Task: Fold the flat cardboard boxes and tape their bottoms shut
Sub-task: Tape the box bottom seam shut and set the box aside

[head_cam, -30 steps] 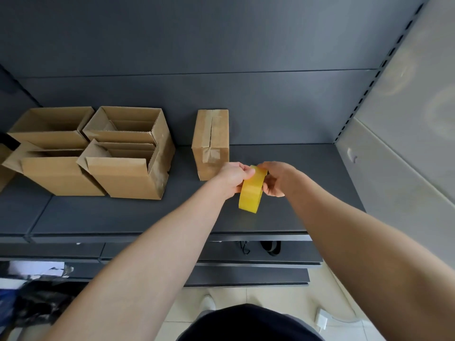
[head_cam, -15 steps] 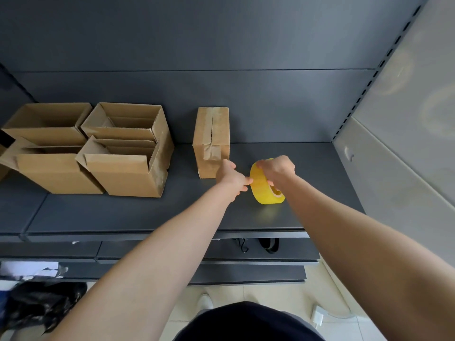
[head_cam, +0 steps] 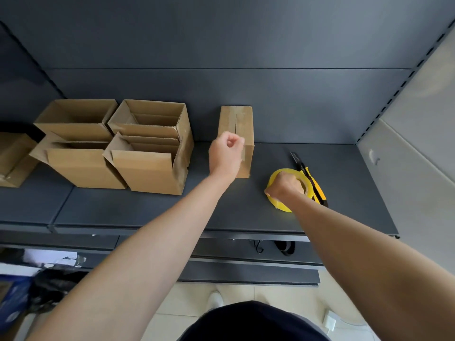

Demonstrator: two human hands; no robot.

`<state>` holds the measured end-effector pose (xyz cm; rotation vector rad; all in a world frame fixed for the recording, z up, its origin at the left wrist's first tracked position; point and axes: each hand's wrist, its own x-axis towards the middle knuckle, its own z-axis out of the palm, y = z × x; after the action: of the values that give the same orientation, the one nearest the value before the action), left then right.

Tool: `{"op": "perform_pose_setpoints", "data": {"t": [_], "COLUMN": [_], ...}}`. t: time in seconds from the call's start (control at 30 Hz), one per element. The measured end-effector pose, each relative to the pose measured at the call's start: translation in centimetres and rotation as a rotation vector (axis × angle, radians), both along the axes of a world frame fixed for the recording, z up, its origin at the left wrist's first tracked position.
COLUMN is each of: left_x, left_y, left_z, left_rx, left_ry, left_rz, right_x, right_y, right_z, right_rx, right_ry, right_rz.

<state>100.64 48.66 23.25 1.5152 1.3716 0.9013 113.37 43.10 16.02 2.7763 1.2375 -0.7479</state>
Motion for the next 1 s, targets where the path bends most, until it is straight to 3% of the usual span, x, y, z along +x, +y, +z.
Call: {"op": "perform_pose_setpoints", "data": {"t": [0.17, 0.27, 0.37, 0.43, 0.53, 0.7, 1.0], "left_x": [-2.2, -2.3, -2.1, -2.1, -2.4, -2.7, -3.1], "left_y": [2.4, 3.4, 4.2, 4.8, 5.4, 5.7, 6.5], "left_z": [-1.1, -1.1, -0.8, -1.0, -1.6, -2.6, -3.2], "left_rx": [-0.049, -0.066, -0.085, -0.138, -0.193, -0.083, 0.050], "left_ry": [0.063, 0.067, 0.080, 0.086, 0.088, 0.104, 0.307], "left_rz": [0.171, 0.196, 0.104, -0.014, -0.133, -0.219, -0.290], "right_x": [-0.1, 0.3, -0.1, -0.4, -0.6, -0.5, -0.3], "right_y": [0.8, 2.9, 5.0, 5.8, 6.6, 6.6, 6.6], "right_z": [1.3, 3.5, 5.1, 5.6, 5.5, 4.6, 3.1], "right_rx": [-0.029, 0.226, 0.552, 0.647, 0.586, 0.514, 0.541], "right_ry": [0.020, 0.076, 0.299, 0.463, 0.555, 0.710, 0.549], "right_rz": [0.012, -0.094, -0.099, -0.054, 0.051, 0.146, 0.207]}}
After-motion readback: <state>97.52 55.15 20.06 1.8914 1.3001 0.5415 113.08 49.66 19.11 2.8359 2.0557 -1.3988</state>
